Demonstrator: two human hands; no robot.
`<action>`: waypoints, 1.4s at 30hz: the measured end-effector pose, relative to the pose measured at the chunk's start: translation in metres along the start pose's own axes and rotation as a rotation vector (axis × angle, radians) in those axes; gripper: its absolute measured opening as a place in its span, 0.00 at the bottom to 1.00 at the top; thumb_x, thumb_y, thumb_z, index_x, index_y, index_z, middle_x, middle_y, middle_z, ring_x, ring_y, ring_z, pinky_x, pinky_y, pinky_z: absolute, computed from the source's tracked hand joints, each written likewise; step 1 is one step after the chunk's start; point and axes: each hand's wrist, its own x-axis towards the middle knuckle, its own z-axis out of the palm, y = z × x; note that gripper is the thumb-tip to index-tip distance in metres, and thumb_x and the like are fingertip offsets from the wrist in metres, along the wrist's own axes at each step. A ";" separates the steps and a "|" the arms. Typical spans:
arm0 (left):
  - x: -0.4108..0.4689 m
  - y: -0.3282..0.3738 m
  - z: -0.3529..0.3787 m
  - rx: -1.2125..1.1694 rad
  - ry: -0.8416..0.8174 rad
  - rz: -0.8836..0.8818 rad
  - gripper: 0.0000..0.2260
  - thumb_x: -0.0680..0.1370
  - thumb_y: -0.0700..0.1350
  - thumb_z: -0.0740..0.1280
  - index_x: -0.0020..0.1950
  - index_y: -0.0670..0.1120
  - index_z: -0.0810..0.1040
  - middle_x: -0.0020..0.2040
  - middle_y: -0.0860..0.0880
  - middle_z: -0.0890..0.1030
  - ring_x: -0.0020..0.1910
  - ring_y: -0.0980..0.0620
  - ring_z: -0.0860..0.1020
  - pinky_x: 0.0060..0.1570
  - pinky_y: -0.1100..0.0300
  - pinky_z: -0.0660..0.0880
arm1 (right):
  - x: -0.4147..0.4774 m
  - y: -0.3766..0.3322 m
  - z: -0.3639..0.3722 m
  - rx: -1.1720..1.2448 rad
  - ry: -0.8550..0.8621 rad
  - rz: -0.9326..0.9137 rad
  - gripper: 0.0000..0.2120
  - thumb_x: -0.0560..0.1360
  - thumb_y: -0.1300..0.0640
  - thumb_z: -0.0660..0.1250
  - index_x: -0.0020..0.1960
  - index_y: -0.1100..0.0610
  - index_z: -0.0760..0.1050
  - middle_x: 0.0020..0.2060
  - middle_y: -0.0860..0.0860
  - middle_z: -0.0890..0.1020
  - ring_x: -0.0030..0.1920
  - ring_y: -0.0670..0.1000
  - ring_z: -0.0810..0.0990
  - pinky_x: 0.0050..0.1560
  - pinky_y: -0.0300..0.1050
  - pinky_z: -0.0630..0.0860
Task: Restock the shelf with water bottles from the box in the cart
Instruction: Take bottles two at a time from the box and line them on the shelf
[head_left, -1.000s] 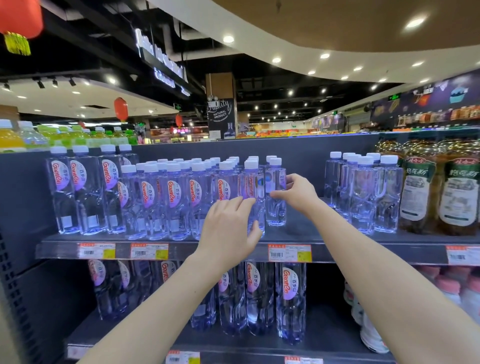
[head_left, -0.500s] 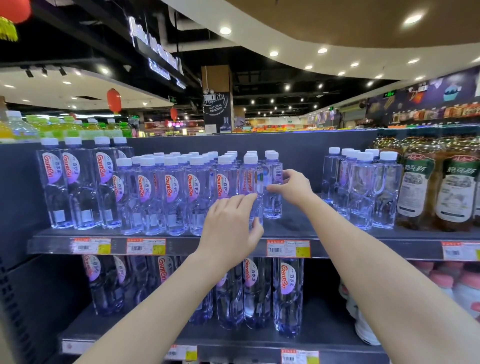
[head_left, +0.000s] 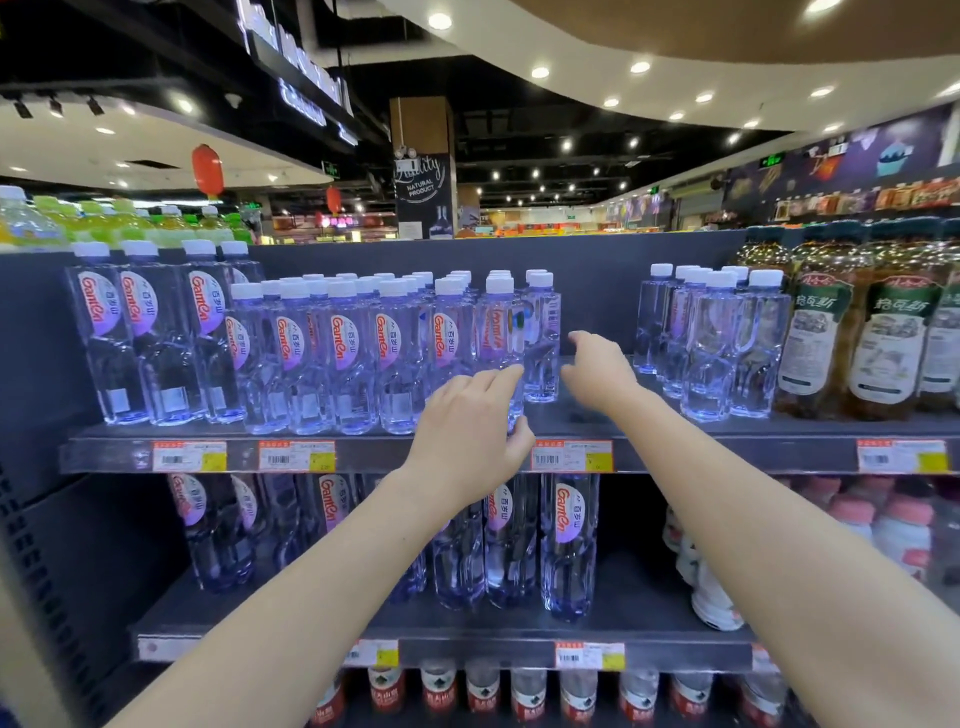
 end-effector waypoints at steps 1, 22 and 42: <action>-0.002 0.002 0.000 -0.011 -0.016 -0.006 0.27 0.82 0.51 0.62 0.81 0.46 0.65 0.71 0.48 0.77 0.66 0.44 0.75 0.66 0.51 0.69 | -0.009 0.002 -0.001 -0.034 0.009 -0.017 0.23 0.81 0.61 0.62 0.76 0.59 0.68 0.72 0.56 0.75 0.69 0.60 0.75 0.65 0.54 0.74; -0.079 0.241 0.065 -0.055 -0.267 0.360 0.27 0.79 0.55 0.63 0.76 0.44 0.69 0.65 0.42 0.79 0.60 0.38 0.78 0.57 0.49 0.73 | -0.318 0.178 -0.162 -0.492 -0.118 0.265 0.23 0.81 0.54 0.62 0.75 0.57 0.68 0.73 0.55 0.72 0.68 0.59 0.75 0.59 0.52 0.75; -0.202 0.684 0.129 -0.082 -0.491 0.651 0.19 0.82 0.56 0.59 0.67 0.45 0.71 0.57 0.42 0.79 0.55 0.39 0.78 0.49 0.50 0.72 | -0.655 0.489 -0.370 -0.471 -0.118 0.805 0.18 0.79 0.58 0.60 0.68 0.57 0.73 0.62 0.56 0.79 0.58 0.60 0.80 0.48 0.50 0.78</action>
